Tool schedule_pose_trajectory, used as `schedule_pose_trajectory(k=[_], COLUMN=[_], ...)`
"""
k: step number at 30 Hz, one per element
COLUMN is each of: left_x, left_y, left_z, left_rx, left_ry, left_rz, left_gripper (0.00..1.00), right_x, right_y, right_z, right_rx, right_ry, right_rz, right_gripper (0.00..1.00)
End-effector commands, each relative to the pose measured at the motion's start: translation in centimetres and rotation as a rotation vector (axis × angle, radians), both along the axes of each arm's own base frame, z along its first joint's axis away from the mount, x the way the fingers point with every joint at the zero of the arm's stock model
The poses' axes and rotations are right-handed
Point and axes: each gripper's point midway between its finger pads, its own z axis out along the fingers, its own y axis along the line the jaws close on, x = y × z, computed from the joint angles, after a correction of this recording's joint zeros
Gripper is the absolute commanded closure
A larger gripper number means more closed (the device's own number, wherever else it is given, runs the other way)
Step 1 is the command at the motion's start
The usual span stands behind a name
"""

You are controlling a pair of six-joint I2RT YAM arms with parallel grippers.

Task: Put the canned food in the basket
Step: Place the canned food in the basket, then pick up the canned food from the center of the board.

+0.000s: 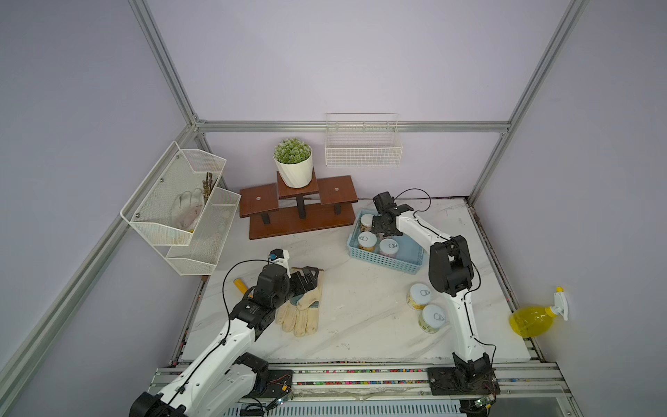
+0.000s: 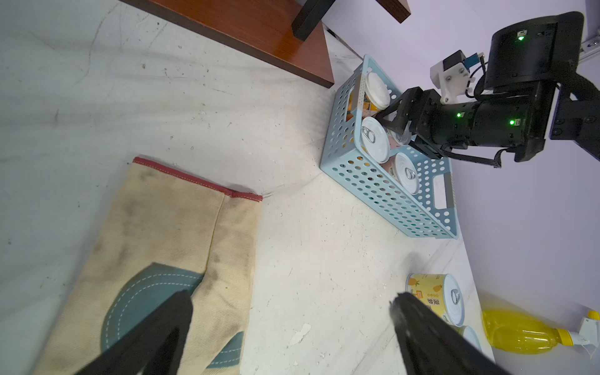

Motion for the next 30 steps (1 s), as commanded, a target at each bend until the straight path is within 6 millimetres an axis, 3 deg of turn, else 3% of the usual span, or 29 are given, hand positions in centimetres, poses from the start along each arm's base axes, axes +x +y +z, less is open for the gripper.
schedule_pose_trajectory(k=[1, 7, 12, 19, 25, 30], left_x=[0.4, 0.3, 0.6, 1.0, 1.5, 2.3], left_y=[0.1, 0.1, -0.6, -2.5, -6.4, -11.6], left_z=[1.1, 1.4, 2.6, 4.4, 5.5, 5.3], left_rx=[0.037, 0.064, 0.079, 0.120, 0.270, 0.312], left_ry=[-0.029, -0.042, -0.056, -0.092, -0.125, -0.130], left_rz=[-0.021, -0.037, -0.073, -0.129, -0.225, -0.359], left_gripper=[0.00, 0.00, 0.00, 0.00, 0.00, 0.00], right_x=[1.6, 1.4, 1.0, -0.4, -5.7, -12.9], right_y=[0.5, 0.4, 0.2, -0.2, -1.7, -3.9], right_z=[1.3, 3.7, 6.8, 9.1, 11.0, 9.6], right_rx=[0.035, 0.042, 0.075, 0.101, 0.148, 0.157], right_ry=[-0.051, -0.068, -0.109, -0.107, -0.105, -0.033], right_rz=[0.005, 0.011, 0.011, 0.011, -0.005, -0.026], right_gripper=[0.37, 0.18, 0.06, 0.03, 0.02, 0.01])
